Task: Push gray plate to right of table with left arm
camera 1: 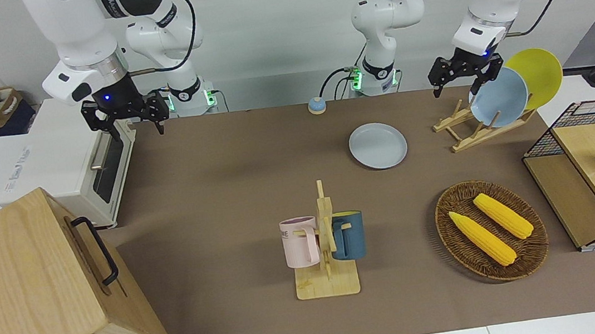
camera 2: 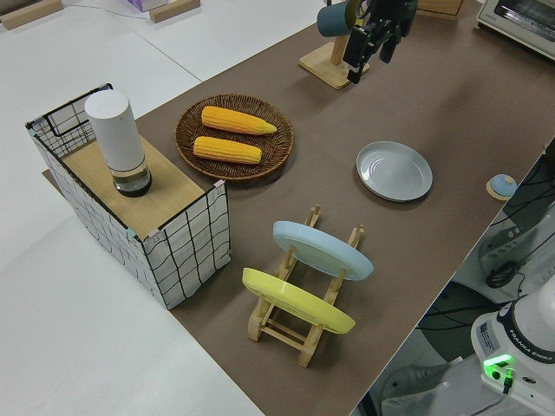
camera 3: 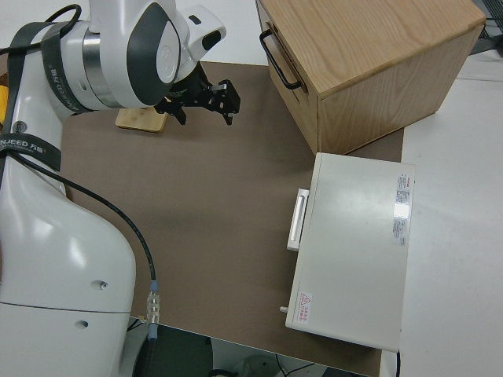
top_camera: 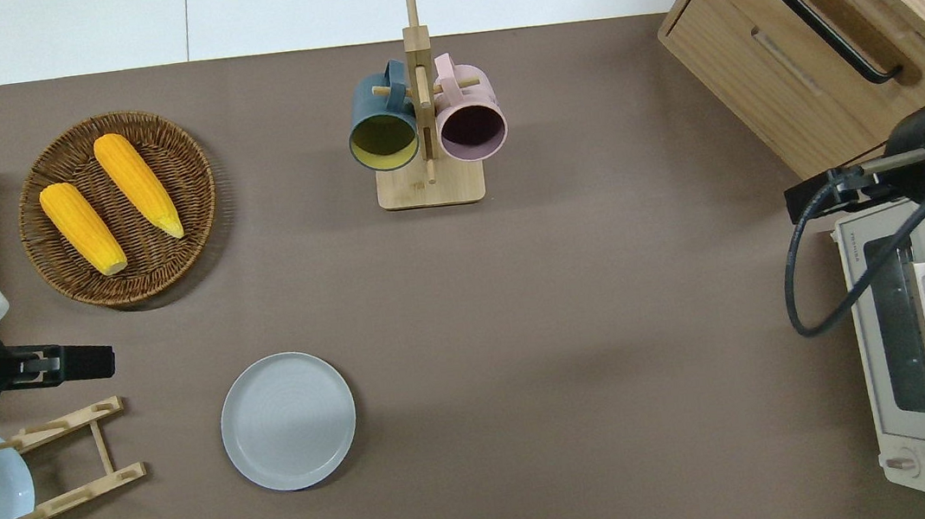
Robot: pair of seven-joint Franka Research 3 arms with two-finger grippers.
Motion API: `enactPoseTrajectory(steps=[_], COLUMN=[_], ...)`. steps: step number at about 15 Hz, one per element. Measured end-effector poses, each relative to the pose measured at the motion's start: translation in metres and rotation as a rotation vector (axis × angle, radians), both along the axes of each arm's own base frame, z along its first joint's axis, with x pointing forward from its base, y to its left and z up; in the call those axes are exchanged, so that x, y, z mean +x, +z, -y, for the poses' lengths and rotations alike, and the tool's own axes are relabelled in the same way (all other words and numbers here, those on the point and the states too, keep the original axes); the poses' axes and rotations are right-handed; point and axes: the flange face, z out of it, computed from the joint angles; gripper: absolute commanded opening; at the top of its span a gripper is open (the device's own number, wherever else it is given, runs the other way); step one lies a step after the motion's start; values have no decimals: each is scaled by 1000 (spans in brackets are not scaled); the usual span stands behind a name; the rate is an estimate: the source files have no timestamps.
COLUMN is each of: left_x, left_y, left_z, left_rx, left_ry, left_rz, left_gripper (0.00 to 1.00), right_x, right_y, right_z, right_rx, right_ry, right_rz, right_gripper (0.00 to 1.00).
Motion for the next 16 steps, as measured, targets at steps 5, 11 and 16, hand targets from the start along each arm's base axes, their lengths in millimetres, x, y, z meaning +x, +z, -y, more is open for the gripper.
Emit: enactPoseTrajectory(steps=[5,11,16], left_x=[0,0,-4], left_y=[0,0,-3], left_z=[4,6,8], left_rx=[5,5,7], left_ry=[-7,-10,11], left_rz=[3,-1,-20], left_gripper=[993,995,995], right_x=[0,0,0], right_y=[0,0,0], right_z=[0,0,0], right_rx=[0,0,0], right_ry=[0,0,0], right_rz=[0,0,0], right_gripper=[983,983,983])
